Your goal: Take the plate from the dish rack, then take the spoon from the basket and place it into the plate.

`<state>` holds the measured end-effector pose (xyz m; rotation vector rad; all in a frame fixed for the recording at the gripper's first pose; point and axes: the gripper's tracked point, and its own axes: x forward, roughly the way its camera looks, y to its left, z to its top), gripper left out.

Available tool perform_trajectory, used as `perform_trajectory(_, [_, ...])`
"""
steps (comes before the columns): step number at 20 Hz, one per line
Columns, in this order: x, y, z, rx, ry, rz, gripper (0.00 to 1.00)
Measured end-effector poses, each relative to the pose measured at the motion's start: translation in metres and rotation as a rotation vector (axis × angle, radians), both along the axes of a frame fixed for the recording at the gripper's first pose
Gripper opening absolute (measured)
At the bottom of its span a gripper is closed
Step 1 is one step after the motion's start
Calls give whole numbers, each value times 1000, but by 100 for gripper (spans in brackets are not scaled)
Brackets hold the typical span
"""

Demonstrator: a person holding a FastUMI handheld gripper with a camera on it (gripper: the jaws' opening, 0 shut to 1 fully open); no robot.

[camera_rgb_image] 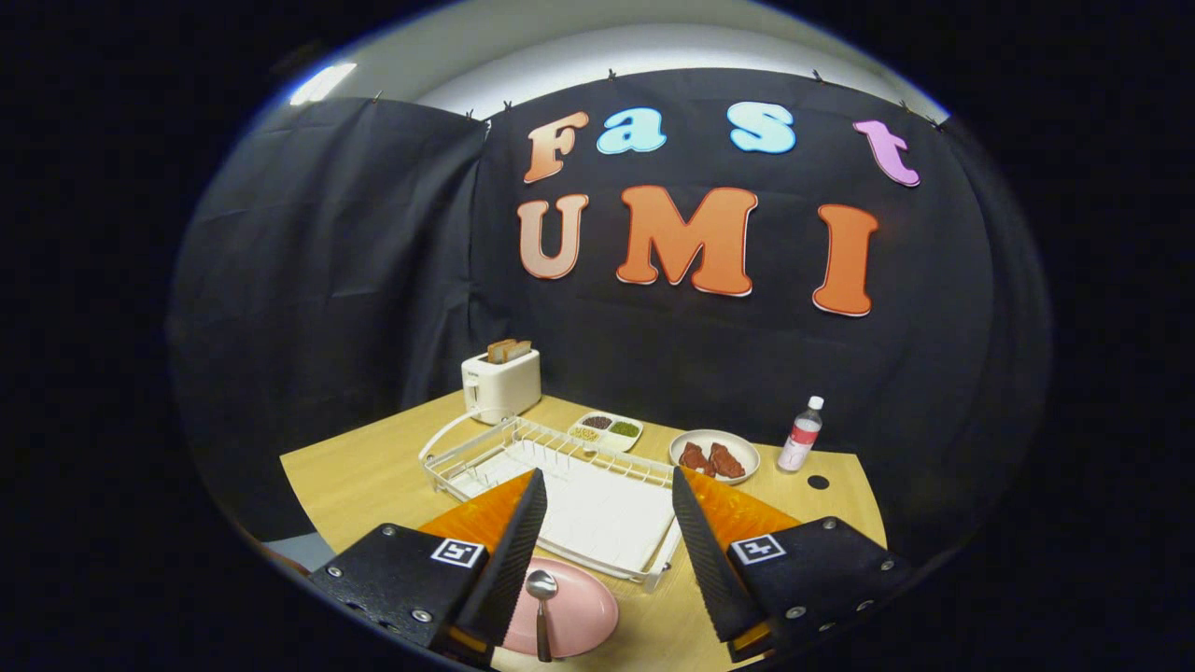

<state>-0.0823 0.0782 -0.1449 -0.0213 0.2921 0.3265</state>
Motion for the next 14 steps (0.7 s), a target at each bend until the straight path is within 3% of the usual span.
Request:
perform_trajectory(8, [15, -17, 77, 53, -137, -82, 88])
perform_trajectory(14, [25, -29, 106, 78, -196, -134, 92])
